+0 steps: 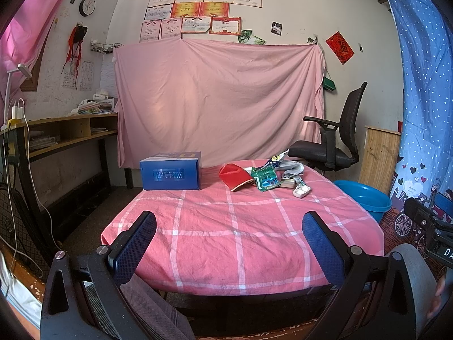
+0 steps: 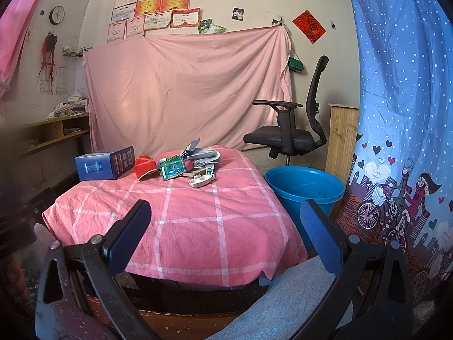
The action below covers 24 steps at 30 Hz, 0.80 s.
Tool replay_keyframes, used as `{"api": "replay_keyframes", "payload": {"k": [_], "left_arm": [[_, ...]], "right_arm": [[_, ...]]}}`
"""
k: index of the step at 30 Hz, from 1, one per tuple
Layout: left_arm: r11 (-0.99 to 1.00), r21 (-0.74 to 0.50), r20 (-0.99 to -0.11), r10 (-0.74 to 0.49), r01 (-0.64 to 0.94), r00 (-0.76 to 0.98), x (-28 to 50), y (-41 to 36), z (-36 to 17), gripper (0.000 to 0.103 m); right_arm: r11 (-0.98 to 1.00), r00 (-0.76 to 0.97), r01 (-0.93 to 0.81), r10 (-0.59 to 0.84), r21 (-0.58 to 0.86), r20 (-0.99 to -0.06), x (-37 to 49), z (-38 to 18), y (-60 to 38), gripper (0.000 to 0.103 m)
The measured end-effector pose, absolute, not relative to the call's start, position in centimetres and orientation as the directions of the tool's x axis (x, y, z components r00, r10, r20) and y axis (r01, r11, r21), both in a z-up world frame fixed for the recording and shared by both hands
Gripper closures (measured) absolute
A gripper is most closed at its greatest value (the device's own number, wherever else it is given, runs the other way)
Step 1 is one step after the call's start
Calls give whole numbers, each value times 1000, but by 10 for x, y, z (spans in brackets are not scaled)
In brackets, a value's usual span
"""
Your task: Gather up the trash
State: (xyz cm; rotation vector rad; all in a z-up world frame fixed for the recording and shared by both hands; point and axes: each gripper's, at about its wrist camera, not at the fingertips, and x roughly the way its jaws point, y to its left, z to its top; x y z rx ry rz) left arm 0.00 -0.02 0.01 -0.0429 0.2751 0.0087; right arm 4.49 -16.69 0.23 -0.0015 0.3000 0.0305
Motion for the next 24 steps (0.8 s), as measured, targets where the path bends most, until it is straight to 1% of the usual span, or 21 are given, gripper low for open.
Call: {"api": "replay_keyframes", "payload": {"k": [24], "left_arm": [[999, -43, -273, 5, -17, 962, 1, 1, 0, 2]], "right_arm": [[1000, 954, -31, 31, 4, -297, 44, -2, -163, 0]]}}
